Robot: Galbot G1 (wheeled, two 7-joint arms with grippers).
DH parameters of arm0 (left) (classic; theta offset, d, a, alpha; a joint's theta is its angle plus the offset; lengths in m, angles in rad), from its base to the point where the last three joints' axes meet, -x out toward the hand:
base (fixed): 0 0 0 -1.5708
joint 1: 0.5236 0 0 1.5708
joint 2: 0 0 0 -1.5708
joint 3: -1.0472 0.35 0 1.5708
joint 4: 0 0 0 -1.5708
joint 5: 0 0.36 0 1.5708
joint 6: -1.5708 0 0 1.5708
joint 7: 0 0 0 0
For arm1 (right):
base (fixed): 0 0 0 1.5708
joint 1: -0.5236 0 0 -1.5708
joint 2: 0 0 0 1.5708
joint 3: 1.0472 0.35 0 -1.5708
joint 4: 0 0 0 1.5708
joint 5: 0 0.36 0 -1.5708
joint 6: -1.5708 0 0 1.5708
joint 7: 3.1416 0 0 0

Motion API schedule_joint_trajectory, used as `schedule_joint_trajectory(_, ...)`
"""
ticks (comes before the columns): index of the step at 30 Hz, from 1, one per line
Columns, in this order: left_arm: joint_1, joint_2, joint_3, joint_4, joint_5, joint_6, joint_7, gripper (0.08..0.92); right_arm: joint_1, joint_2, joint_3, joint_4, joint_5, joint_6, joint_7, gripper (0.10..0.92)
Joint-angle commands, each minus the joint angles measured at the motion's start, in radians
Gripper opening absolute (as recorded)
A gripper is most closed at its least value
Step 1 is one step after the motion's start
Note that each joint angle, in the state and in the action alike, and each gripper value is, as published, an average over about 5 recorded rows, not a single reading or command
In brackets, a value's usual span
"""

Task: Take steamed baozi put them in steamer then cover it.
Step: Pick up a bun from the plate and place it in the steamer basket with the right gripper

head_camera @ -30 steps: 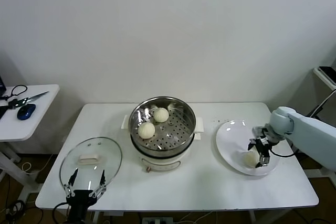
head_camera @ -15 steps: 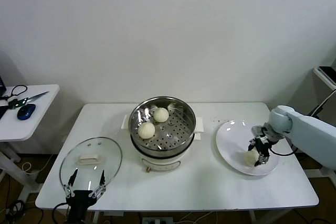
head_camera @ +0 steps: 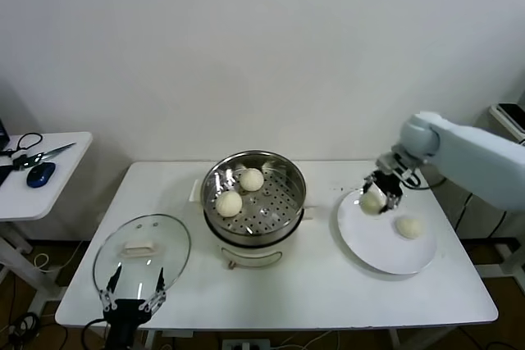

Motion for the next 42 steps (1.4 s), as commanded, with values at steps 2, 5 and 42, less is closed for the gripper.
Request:
schedule_joint_trajectory(2,0.002,0.004,0.001,0.002,0.008,0.001,0.0,0.823,0.303,0.273,-0.139,0.079,0.016,0.251,-0.019,0.679)
schedule_joint_trajectory(5,0.003,0.004,0.002,0.005,0.006,0.0,0.0,0.823,0.281,0.364,-0.112,0.087,-0.006,0.276,-0.018,0.679)
schedule_joint_trajectory(42,0.018,0.035,-0.008,0.022,-0.005,-0.006,-0.001,0.823,0.009,0.617,-0.142,0.044,-0.092,0.306,0.019,0.703)
